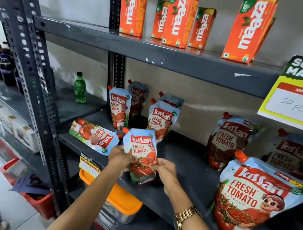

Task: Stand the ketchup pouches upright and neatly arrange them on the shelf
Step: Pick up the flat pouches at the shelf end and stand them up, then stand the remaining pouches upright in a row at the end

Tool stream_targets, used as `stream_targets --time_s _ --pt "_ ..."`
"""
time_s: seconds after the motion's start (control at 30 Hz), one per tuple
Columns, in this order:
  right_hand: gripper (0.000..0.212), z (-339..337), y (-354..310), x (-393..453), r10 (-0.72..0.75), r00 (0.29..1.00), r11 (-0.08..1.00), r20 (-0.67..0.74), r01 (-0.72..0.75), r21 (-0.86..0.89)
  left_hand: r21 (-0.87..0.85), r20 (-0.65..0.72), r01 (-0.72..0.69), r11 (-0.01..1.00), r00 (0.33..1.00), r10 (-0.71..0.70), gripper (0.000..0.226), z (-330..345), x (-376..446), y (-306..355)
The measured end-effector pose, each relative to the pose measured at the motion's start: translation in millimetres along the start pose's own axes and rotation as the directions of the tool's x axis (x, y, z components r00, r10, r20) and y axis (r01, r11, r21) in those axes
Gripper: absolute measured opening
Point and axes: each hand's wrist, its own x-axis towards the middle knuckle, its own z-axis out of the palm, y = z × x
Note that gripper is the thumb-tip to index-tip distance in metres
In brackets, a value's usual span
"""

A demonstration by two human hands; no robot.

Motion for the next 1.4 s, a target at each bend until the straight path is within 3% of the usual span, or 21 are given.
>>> stream_targets --time_s 0.1,0.23,0.4,0.5,0.63,0.73,0.83,0.93,1.23,1.4 --pt "0.023 -6.9 1.6 0.9 -0.108 0.991 0.994 -0.073 0.109 0.011 0.031 -0.014 -0.205 0.978 0.979 0.206 0.039 11.9 -3.3 8.3" --pt "0.038 -15.4 8.3 0.0 -0.191 0.953 0.981 -0.233 0.183 -0.057 0.08 0.101 -0.386 0.919 0.921 0.377 0.046 33.1 -3.4 16.3" --pt "0.037 -26.1 19.4 -14.5 -0.249 0.876 0.966 -0.412 0.196 -0.166 0.043 0.286 -0.431 0.902 0.87 0.402 0.043 52.7 3.6 -0.6" --pt "0.048 -26.3 24.2 -19.5 -0.282 0.858 0.949 -0.429 0.183 -0.258 0.017 0.284 -0.433 0.901 0.867 0.41 0.04 53.8 5.7 -8.9" --pt "0.045 -18.1 25.2 -27.6 -0.506 0.702 0.845 -0.501 0.286 -0.453 0.01 0.226 -0.414 0.91 0.888 0.401 0.045 45.5 11.6 -11.0" --pt "0.037 -3.6 26.8 -29.1 -0.664 0.629 0.724 -0.405 0.405 -0.558 -0.041 0.046 -0.417 0.908 0.907 0.418 0.04 27.9 21.1 -8.9" --pt "0.024 13.6 23.5 -25.5 -0.697 0.654 0.671 -0.294 0.451 -0.588 -0.003 -0.12 -0.477 0.879 0.873 0.473 0.032 2.6 35.2 -3.8" --pt "0.017 29.7 17.8 -17.2 -0.704 0.671 0.653 -0.235 0.481 -0.585 0.045 -0.199 -0.49 0.871 0.85 0.489 0.03 -22.5 47.9 6.1" --pt "0.023 87.9 13.2 14.9 -0.654 0.753 0.663 -0.072 0.526 -0.532 0.23 -0.271 -0.512 0.828 0.783 0.559 0.032 -86.9 88.3 33.6" --pt "0.031 122.2 14.1 33.2 -0.551 0.824 0.649 0.135 0.525 -0.551 0.515 -0.199 -0.487 0.705 0.732 0.652 0.038 -118.4 115.3 46.8"
